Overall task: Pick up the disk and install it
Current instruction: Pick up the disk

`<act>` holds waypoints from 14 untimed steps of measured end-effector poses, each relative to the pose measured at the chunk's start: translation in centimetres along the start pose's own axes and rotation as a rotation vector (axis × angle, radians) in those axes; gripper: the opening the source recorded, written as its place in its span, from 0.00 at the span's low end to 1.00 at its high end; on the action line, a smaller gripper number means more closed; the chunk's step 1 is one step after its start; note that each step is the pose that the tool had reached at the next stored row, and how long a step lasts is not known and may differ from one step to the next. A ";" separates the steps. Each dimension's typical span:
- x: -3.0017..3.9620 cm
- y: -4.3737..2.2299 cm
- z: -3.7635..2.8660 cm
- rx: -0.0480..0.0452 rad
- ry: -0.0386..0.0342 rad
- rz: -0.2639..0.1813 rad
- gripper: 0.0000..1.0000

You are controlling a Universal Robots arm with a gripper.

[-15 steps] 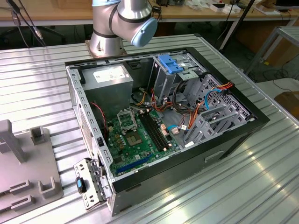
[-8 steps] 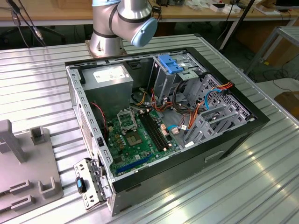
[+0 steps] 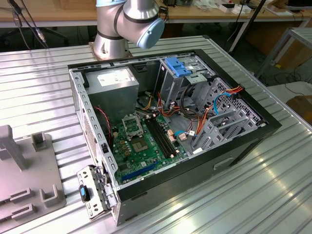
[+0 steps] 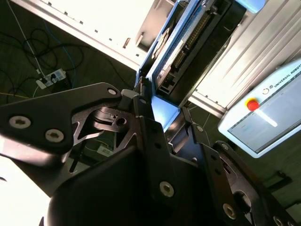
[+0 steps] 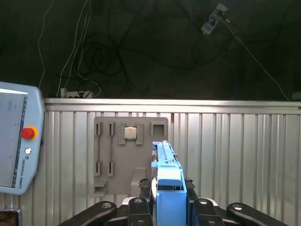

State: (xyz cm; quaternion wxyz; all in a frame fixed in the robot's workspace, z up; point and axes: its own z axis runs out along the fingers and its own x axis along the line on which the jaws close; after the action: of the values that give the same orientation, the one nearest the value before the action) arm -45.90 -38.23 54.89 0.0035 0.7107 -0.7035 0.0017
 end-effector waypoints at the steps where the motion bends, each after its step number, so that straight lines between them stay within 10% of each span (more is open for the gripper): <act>1: 0.00 -0.14 0.00 0.0000 0.0000 0.000 0.36; 14: 0.03 -2.69 -0.01 0.0000 0.0000 0.000 0.36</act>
State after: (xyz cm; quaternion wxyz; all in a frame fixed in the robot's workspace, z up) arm -43.21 -38.23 54.89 0.0035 0.7107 -0.7035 0.0017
